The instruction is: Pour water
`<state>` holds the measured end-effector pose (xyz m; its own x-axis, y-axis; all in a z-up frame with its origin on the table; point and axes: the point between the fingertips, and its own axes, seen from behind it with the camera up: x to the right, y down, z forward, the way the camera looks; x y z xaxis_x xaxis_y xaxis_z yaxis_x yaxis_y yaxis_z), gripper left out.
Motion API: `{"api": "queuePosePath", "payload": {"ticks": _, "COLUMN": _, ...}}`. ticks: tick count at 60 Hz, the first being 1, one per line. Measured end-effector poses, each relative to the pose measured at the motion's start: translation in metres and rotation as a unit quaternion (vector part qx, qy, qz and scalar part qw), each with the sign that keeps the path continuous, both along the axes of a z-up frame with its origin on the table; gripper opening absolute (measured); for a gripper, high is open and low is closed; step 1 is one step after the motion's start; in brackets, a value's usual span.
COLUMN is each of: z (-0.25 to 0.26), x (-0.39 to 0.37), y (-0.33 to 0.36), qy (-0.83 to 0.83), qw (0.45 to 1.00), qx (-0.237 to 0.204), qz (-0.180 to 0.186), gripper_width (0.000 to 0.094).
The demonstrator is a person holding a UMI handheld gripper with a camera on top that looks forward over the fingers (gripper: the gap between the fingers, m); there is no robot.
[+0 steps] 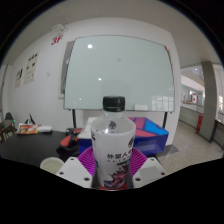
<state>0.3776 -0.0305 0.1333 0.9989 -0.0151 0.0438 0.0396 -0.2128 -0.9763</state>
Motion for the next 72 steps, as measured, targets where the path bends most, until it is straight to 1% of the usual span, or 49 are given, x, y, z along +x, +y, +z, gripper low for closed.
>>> {"api": "queuePosePath", "payload": {"ticks": 5, "z": -0.036, "x": 0.013, "y": 0.0, "qy": -0.006, "qw": 1.0, "qx": -0.023, "qz": 0.004, "gripper_width": 0.0385}}
{"api": "queuePosePath", "payload": {"ticks": 12, "z": -0.072, "x": 0.011, "y": 0.007, "qy": -0.019, "qw": 0.998, "qx": -0.053, "qz": -0.005, "gripper_width": 0.0392}}
{"api": "queuePosePath", "payload": {"ticks": 13, "z": -0.075, "x": 0.016, "y": 0.003, "qy": -0.022, "qw": 0.998, "qx": -0.055, "qz": -0.006, "gripper_width": 0.039}}
{"api": "queuePosePath", "payload": {"ticks": 14, "z": -0.068, "x": 0.012, "y": 0.003, "qy": -0.019, "qw": 0.999, "qx": -0.034, "qz": -0.007, "gripper_width": 0.0388}}
{"api": "queuePosePath", "payload": {"ticks": 15, "z": -0.07, "x": 0.012, "y": 0.002, "qy": -0.015, "qw": 0.999, "qx": -0.038, "qz": -0.009, "gripper_width": 0.0402}}
{"api": "queuePosePath", "payload": {"ticks": 16, "z": -0.071, "x": 0.013, "y": 0.002, "qy": -0.011, "qw": 0.999, "qx": -0.038, "qz": -0.013, "gripper_width": 0.0392}}
{"api": "queuePosePath", "payload": {"ticks": 19, "z": -0.072, "x": 0.014, "y": 0.002, "qy": 0.006, "qw": 0.999, "qx": -0.04, "qz": -0.017, "gripper_width": 0.0404}}
{"api": "queuePosePath", "payload": {"ticks": 23, "z": -0.072, "x": 0.015, "y": 0.005, "qy": 0.006, "qw": 0.999, "qx": -0.042, "qz": -0.01, "gripper_width": 0.0495}}
{"api": "queuePosePath", "payload": {"ticks": 27, "z": -0.072, "x": 0.015, "y": 0.003, "qy": 0.006, "qw": 0.999, "qx": -0.052, "qz": -0.01, "gripper_width": 0.0563}}
{"api": "queuePosePath", "payload": {"ticks": 28, "z": -0.074, "x": 0.013, "y": 0.0, "qy": 0.008, "qw": 0.998, "qx": -0.06, "qz": -0.011, "gripper_width": 0.0603}}
{"api": "queuePosePath", "payload": {"ticks": 32, "z": -0.081, "x": 0.013, "y": -0.006, "qy": 0.018, "qw": 0.996, "qx": -0.088, "qz": -0.015, "gripper_width": 0.086}}
{"api": "queuePosePath", "payload": {"ticks": 34, "z": -0.083, "x": 0.017, "y": -0.01, "qy": 0.02, "qw": 0.995, "qx": -0.099, "qz": -0.02, "gripper_width": 0.0819}}
{"api": "queuePosePath", "payload": {"ticks": 35, "z": -0.082, "x": 0.018, "y": -0.012, "qy": 0.02, "qw": 0.994, "qx": -0.102, "qz": -0.024, "gripper_width": 0.0817}}
{"api": "queuePosePath", "payload": {"ticks": 38, "z": -0.075, "x": 0.021, "y": -0.02, "qy": 0.017, "qw": 0.994, "qx": -0.103, "qz": -0.034, "gripper_width": 0.0857}}
{"api": "queuePosePath", "payload": {"ticks": 42, "z": -0.066, "x": 0.025, "y": -0.04, "qy": 0.004, "qw": 0.993, "qx": -0.109, "qz": -0.049, "gripper_width": 0.0836}}
{"api": "queuePosePath", "payload": {"ticks": 48, "z": -0.049, "x": 0.021, "y": -0.073, "qy": -0.009, "qw": 0.992, "qx": -0.116, "qz": -0.055, "gripper_width": 0.0839}}
{"api": "queuePosePath", "payload": {"ticks": 66, "z": 0.016, "x": -0.026, "y": -0.23, "qy": -0.016, "qw": 0.99, "qx": -0.123, "qz": -0.072, "gripper_width": 0.0845}}
{"api": "queuePosePath", "payload": {"ticks": 72, "z": 0.037, "x": -0.039, "y": -0.278, "qy": -0.007, "qw": 0.989, "qx": -0.121, "qz": -0.084, "gripper_width": 0.0845}}
